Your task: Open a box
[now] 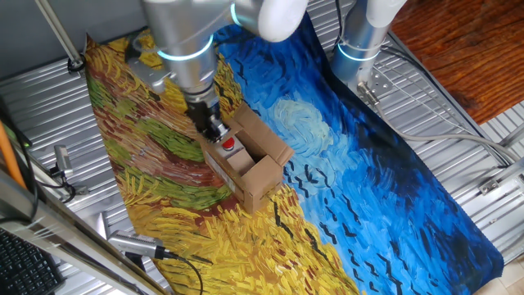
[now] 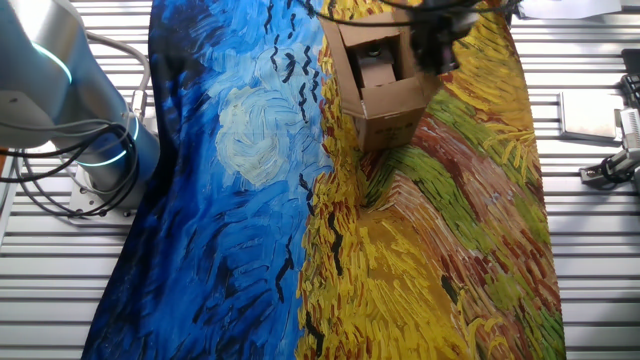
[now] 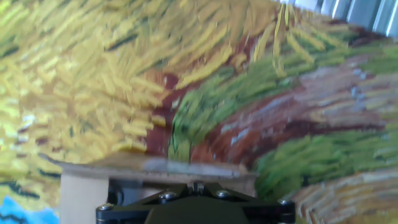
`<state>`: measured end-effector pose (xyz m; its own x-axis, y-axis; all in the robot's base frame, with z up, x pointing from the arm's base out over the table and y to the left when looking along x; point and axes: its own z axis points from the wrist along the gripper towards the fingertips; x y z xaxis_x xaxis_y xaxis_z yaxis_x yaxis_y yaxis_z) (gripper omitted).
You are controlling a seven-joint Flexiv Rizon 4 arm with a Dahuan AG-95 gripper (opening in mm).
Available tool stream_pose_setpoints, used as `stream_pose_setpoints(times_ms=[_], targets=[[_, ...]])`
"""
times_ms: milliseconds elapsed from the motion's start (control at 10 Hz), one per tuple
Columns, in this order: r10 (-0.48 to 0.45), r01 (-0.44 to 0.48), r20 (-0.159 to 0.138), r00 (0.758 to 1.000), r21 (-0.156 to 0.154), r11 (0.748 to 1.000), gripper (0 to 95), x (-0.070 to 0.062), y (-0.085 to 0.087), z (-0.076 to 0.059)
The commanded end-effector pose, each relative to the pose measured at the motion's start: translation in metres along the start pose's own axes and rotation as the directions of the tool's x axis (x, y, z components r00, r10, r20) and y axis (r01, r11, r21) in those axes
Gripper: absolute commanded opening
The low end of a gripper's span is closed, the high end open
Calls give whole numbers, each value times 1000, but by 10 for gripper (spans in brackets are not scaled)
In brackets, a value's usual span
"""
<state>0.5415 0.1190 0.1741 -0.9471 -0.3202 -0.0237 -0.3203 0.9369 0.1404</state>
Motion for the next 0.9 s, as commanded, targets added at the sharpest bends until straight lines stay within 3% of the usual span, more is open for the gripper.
stream_pose_setpoints(times_ms=[100, 600, 800, 900], targets=[[-4, 3, 6, 1000, 3, 1000, 0, -12, -4, 8], [6, -6, 8, 1000, 2, 1000, 0, -14, -11, 34], [-2, 2, 5, 1000, 2, 1000, 0, -13, -10, 32], [3, -3, -3, 1000, 1, 1000, 0, -12, -5, 24]])
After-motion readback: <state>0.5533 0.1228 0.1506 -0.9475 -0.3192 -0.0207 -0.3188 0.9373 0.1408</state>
